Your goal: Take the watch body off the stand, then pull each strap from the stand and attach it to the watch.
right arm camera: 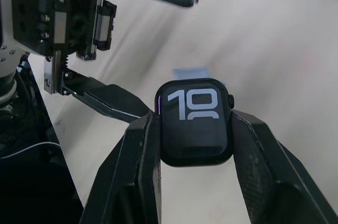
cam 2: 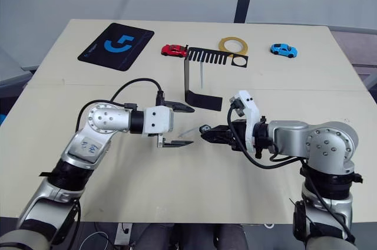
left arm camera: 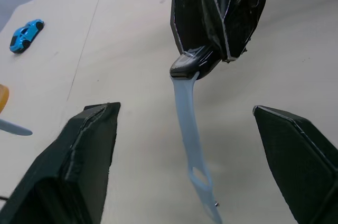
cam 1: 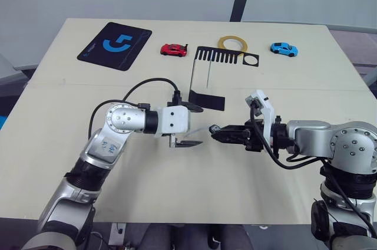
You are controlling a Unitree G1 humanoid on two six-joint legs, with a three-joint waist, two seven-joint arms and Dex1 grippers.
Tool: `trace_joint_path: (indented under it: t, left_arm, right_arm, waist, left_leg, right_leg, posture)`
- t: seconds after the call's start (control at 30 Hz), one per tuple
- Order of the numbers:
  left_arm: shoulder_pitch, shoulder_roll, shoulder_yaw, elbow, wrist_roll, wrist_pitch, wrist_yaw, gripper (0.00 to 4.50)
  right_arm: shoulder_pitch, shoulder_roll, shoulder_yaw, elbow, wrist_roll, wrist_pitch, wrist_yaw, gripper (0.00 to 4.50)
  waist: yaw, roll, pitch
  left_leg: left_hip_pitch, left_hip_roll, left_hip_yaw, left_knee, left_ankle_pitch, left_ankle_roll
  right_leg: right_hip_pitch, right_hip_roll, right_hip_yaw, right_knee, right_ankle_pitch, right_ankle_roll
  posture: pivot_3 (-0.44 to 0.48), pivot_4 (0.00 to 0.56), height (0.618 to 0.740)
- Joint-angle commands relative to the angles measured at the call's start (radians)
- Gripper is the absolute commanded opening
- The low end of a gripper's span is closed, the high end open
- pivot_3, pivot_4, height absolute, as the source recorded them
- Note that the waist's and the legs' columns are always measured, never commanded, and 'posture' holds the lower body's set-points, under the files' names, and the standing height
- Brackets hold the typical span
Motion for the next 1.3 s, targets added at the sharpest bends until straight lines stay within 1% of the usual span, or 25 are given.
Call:
trace_joint_path:
  t: [0.03, 0.3, 0.67, 0.77, 0.8, 0.83, 0.87, 0.93, 0.97, 1.3]
  left_arm:
    - [-0.026, -0.013, -0.005, 0.003, 0.029, 0.006, 0.027, 3.28]
    - [-0.039, -0.034, -0.010, 0.008, 0.046, 0.022, 0.041, 3.28]
    - [-0.055, -0.055, -0.017, 0.018, 0.079, 0.045, 0.060, 3.28]
    - [-0.061, -0.064, -0.018, 0.025, 0.086, 0.051, 0.067, 2.50]
    - [-0.063, -0.065, -0.019, 0.031, 0.088, 0.050, 0.068, 2.05]
    - [-0.065, -0.065, -0.020, 0.036, 0.090, 0.050, 0.068, 1.71]
    - [-0.066, -0.066, -0.021, 0.039, 0.092, 0.049, 0.068, 1.19]
    - [-0.067, -0.067, -0.021, 0.045, 0.094, 0.047, 0.068, 0.27]
    - [-0.067, -0.067, -0.021, 0.047, 0.095, 0.047, 0.068, 0.03]
    - [-0.063, -0.079, -0.022, 0.078, 0.098, 0.020, 0.072, 0.03]
  right_arm:
    - [-0.014, 0.013, -0.038, -0.002, 0.074, 0.005, -0.050, 1.52]
    - [-0.020, 0.011, -0.042, 0.028, 0.159, 0.001, -0.135, 1.52]
    - [-0.015, -0.022, -0.005, 0.061, 0.296, -0.065, -0.242, 1.52]
    - [-0.010, -0.041, 0.014, 0.066, 0.337, -0.091, -0.268, 1.52]
    - [-0.008, -0.049, 0.022, 0.068, 0.352, -0.103, -0.278, 1.52]
    - [-0.005, -0.057, 0.030, 0.068, 0.366, -0.114, -0.287, 1.52]
    - [-0.003, -0.066, 0.040, 0.069, 0.382, -0.127, -0.296, 1.52]
    - [0.002, -0.084, 0.058, 0.070, 0.412, -0.152, -0.312, 1.52]
    - [0.004, -0.094, 0.068, 0.071, 0.427, -0.165, -0.320, 1.52]
    - [0.023, -0.186, 0.157, 0.067, 0.520, -0.276, -0.360, 1.52]
  waist:
    - [-0.001, 0.000, 0.000]
    - [-0.002, 0.000, 0.000]
    - [-0.001, 0.000, 0.000]
    - [-0.002, 0.000, 0.000]
    - [-0.002, 0.000, 0.000]
    - [-0.002, 0.000, 0.000]
    - [-0.002, 0.000, 0.000]
    - [-0.002, 0.000, 0.000]
    - [-0.001, 0.000, 0.000]
    - [0.000, 0.000, 0.000]
  left_leg:
    - [0.000, 0.000, 0.000, 0.000, 0.000, 0.000]
    - [0.000, 0.000, 0.000, 0.000, 0.000, 0.000]
    - [0.000, 0.000, 0.000, 0.000, 0.000, 0.000]
    - [0.000, 0.000, 0.000, 0.000, 0.000, 0.000]
    - [0.000, 0.000, 0.000, 0.000, 0.000, 0.000]
    - [0.000, 0.001, 0.000, 0.000, 0.000, 0.000]
    - [0.000, 0.000, 0.000, 0.000, 0.000, 0.000]
    - [0.000, 0.001, 0.000, 0.000, 0.000, 0.000]
    - [0.000, 0.001, 0.000, 0.000, 0.000, 0.000]
    - [0.000, 0.001, 0.000, 0.000, 0.000, 0.000]
  right_leg:
    - [0.000, 0.000, 0.000, 0.000, 0.000, 0.000]
    - [0.000, 0.000, 0.000, 0.000, 0.000, 0.000]
    - [0.000, 0.000, 0.000, 0.000, 0.000, 0.000]
    - [0.000, 0.000, 0.000, 0.000, 0.000, 0.000]
    - [0.000, 0.000, 0.000, 0.000, 0.000, 0.000]
    - [0.000, 0.000, 0.000, 0.000, 0.000, 0.000]
    - [0.000, 0.000, 0.000, 0.000, 0.000, 0.000]
    - [0.000, 0.000, 0.000, 0.000, 0.000, 0.000]
    - [0.000, 0.000, 0.000, 0.000, 0.000, 0.000]
    - [0.000, 0.000, 0.000, -0.001, 0.000, 0.000]
  posture:
    - [0.000, 0.150, 0.732]
    - [0.000, 0.150, 0.732]
    - [0.000, 0.150, 0.732]
    - [0.000, 0.150, 0.732]
    - [0.000, 0.150, 0.732]
    - [0.000, 0.150, 0.732]
    - [0.000, 0.150, 0.732]
    - [0.000, 0.150, 0.732]
    - [0.000, 0.150, 0.732]
    - [0.000, 0.150, 0.732]
